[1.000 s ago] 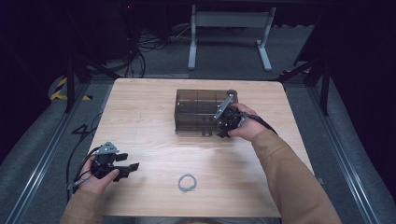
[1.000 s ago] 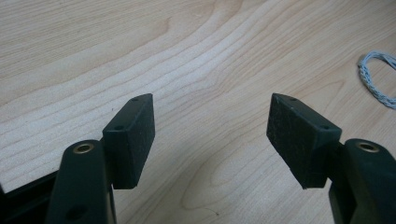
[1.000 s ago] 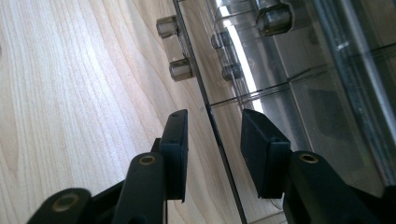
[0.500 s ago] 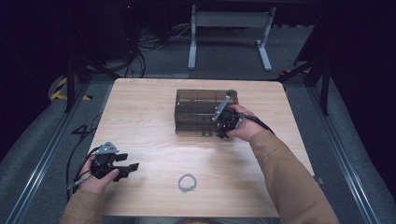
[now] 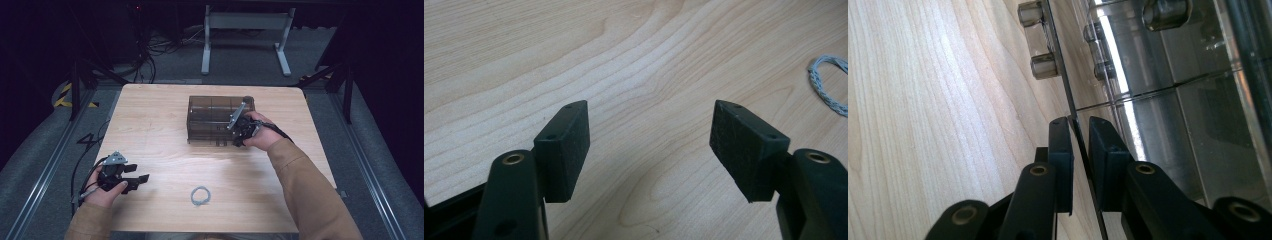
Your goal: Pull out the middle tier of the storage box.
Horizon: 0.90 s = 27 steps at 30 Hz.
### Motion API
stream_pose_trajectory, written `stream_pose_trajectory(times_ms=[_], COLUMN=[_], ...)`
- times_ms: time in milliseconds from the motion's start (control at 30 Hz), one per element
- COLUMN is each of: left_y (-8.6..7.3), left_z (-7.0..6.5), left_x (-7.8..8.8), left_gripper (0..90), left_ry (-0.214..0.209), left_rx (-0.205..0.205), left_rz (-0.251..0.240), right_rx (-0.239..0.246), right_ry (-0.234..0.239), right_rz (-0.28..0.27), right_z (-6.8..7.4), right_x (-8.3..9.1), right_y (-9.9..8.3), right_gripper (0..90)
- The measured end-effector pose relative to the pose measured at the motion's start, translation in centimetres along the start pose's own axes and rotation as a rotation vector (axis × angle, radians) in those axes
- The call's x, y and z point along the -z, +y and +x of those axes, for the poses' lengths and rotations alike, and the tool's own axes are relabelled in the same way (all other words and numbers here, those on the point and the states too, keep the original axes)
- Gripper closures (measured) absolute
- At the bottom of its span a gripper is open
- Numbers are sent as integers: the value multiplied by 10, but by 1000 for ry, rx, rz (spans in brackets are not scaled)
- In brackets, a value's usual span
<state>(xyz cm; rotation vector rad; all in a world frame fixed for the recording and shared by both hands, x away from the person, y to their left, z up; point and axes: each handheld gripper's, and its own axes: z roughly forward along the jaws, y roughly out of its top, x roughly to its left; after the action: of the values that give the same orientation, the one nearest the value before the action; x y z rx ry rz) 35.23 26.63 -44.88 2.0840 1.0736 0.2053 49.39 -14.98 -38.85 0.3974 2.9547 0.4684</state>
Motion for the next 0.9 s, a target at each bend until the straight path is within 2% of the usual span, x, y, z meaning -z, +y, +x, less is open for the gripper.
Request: stream_pose_trajectory(times_ms=[767,867,900], left_y=[5,5,5], left_z=[-1,0,-1], left_x=[-4,-4,-4], left_gripper=[333,333,333], left_ry=[-10,-11,-11], left_rx=[-12,-15,-15], left_rz=[2,7,6], right_rx=[32,61,52], right_ry=[48,52,59], right_rz=[8,4,14], right_z=[9,12,13], right_x=[4,4,5], right_y=[-6,-6,-6], right_gripper=[836,841,843])
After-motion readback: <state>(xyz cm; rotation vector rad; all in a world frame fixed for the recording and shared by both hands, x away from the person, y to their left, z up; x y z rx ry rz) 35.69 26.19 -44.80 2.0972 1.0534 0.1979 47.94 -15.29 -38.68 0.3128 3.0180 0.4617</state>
